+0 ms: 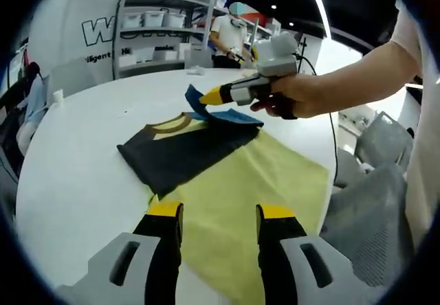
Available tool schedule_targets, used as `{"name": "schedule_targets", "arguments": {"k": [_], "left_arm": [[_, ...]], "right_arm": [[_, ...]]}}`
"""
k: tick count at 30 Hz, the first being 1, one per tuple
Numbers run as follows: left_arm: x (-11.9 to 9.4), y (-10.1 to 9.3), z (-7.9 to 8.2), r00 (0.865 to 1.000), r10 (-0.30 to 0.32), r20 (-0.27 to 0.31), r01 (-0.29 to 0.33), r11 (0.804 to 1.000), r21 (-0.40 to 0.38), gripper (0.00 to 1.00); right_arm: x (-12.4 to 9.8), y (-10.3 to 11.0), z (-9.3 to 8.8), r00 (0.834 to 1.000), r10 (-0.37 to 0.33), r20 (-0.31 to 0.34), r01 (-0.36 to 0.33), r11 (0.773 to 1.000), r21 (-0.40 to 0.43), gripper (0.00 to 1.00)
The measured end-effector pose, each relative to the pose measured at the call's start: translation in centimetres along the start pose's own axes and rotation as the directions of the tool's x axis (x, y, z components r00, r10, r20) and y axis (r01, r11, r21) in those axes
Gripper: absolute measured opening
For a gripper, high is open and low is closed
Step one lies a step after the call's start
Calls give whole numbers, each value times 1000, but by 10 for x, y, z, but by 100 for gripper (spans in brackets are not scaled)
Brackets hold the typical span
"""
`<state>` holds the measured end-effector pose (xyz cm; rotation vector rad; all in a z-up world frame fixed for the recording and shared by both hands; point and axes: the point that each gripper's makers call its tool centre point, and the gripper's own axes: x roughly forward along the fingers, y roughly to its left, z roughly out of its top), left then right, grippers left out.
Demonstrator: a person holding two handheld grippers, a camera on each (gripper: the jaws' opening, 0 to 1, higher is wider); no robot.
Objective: Fold the garment on the visible template until the final outline fits inside the template.
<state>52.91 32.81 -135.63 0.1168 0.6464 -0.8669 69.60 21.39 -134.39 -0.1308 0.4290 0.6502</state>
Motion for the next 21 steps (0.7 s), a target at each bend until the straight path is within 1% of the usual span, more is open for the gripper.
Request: {"name": "schedule_targets", "arguments": {"k": [12,16,21], "left_arm": [[-2,1,-3,1000,6,-7,-6,1000,-4,41],[-3,2,-4,1000,7,-7,-7,1000,-7,41],[-4,3,-5,1000,11,-7,-11,1000,-10,41]], "right_arm": [[22,27,15,998,55,12,-55,998,-19,0],[28,34,15,997,71,6,-71,997,-29,0],[34,48,11,995,103,-11,-103,993,-51,0]]}}
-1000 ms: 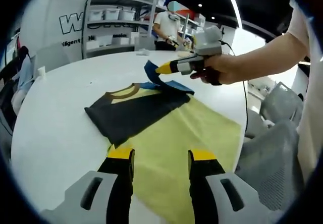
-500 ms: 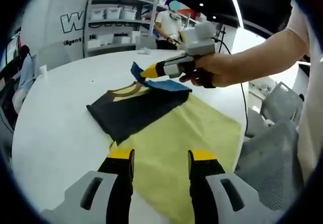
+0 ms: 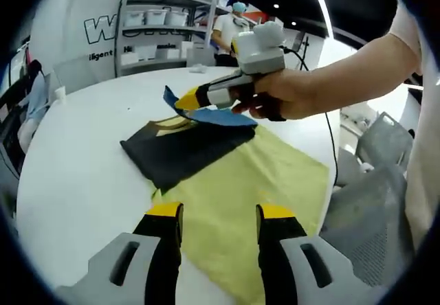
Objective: Fold the garment on the visible template until the final outline fits inside the template.
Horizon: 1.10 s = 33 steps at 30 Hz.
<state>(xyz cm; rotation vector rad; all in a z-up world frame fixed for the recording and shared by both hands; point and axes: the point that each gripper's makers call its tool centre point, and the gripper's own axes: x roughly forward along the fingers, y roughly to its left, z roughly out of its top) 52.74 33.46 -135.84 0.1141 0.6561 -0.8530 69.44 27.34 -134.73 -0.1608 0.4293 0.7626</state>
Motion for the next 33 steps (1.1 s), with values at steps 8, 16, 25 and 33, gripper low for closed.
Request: {"name": "schedule_targets", "arguments": {"k": [8,16,25,33], "left_arm": [[-2,4,-3,1000,7,-3,-7,1000,-5,41],[-3,5,-4,1000,9,-3,-9,1000,-11,41],[-4,7,-3,1000,13,-5,-13,1000,-11,41],[-5,8,-3,1000,15,-8,-15,1000,-9,41]], "right_arm": [[14,24,-14,997,58,-55,-62,996,-59,0],[19,29,-31,991,82,-104,-90,993,-70,0],[24,37,-39,984,117,-133,-128,989,-77,0],[26,55,-47,969,183,-163,-195,979,-60,0]]}}
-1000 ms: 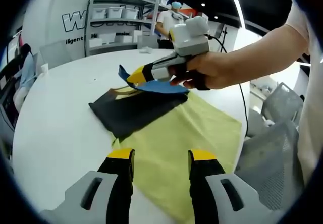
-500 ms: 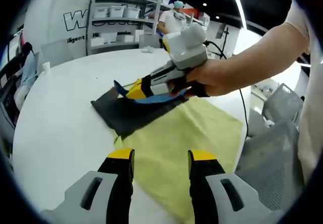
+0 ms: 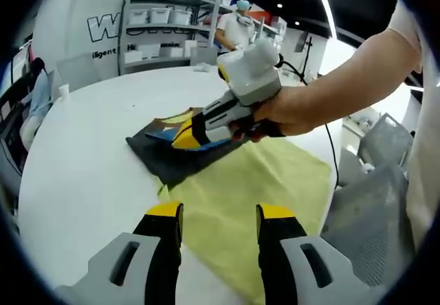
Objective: Fold the garment on the visible template until the final outline fits inside the template.
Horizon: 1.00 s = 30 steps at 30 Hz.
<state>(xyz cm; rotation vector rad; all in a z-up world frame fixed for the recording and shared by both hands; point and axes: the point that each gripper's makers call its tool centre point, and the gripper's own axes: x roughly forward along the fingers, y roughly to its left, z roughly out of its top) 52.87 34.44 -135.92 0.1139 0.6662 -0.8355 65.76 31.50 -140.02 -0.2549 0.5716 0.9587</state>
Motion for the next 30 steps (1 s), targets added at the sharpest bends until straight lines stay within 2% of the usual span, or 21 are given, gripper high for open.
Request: {"name": "schedule_targets", "arguments": {"k": [3,6,14,23,30], "left_arm": [[0,0,0,1000,-1,-1,1,1000,-1,42],[0,0,0,1000,-1,-1,1,1000,-5,42],[3,-1,-2,1000,-3,-4,3,1000,-11,42],[7,1,-18,999,-3,-53,-1,998,-62,43],[8,5,-34,996,-9,-93,-1,994,-106,42]], "right_arm": [[1,10,-2,999,35,0,-35,999,-9,8],[-2,19,-5,997,74,-5,-74,997,-11,11],[-17,20,-10,997,79,10,-79,997,-10,10],[-50,19,-26,997,68,26,-68,998,15,12],[-79,25,-45,996,93,15,-93,996,15,12]]}}
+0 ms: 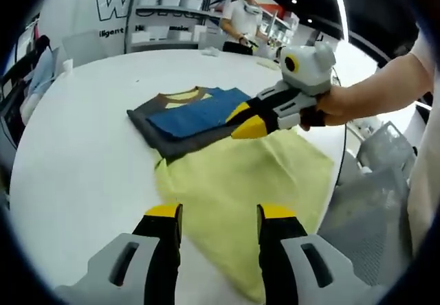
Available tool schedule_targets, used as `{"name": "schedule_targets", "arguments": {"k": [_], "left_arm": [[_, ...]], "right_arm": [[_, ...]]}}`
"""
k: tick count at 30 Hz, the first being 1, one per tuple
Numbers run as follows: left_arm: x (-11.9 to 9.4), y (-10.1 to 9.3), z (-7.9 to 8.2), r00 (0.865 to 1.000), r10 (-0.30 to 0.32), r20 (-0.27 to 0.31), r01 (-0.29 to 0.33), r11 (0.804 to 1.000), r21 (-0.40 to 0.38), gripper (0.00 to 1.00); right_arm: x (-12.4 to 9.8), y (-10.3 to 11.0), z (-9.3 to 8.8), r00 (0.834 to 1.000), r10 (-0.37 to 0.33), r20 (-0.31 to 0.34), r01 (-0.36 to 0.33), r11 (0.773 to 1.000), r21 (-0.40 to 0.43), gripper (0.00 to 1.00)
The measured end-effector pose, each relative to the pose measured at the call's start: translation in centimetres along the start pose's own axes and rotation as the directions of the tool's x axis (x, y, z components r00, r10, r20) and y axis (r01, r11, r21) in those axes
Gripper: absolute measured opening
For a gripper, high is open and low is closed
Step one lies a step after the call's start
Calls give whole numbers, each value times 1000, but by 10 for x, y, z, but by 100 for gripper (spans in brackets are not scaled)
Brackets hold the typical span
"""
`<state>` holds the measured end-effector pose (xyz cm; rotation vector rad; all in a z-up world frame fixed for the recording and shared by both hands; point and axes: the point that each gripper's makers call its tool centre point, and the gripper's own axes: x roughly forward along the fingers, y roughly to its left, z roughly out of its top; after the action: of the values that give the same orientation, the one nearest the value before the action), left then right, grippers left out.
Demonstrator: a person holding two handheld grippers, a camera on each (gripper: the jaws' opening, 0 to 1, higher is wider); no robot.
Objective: Fold the garment on the visible template until the final outline fits inside the template.
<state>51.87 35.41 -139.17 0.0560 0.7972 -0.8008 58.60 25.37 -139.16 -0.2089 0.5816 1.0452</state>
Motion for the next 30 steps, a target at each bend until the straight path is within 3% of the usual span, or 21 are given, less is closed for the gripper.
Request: {"name": "schedule_targets", "arguments": {"k": [16,22,30], "left_arm": [[-7,-19,-28,990,-101,-102,95,994,-61,40],[-15,-30,-36,979,-148,-139,140,988,-68,40],[-23,-40,-49,963,-185,-197,171,981,-88,38]], "right_arm": [[-93,25,-64,998,39,-48,-37,998,50,11],[-127,26,-89,996,8,-86,-1,997,81,11],[-155,37,-113,992,10,-127,0,997,83,11]]}}
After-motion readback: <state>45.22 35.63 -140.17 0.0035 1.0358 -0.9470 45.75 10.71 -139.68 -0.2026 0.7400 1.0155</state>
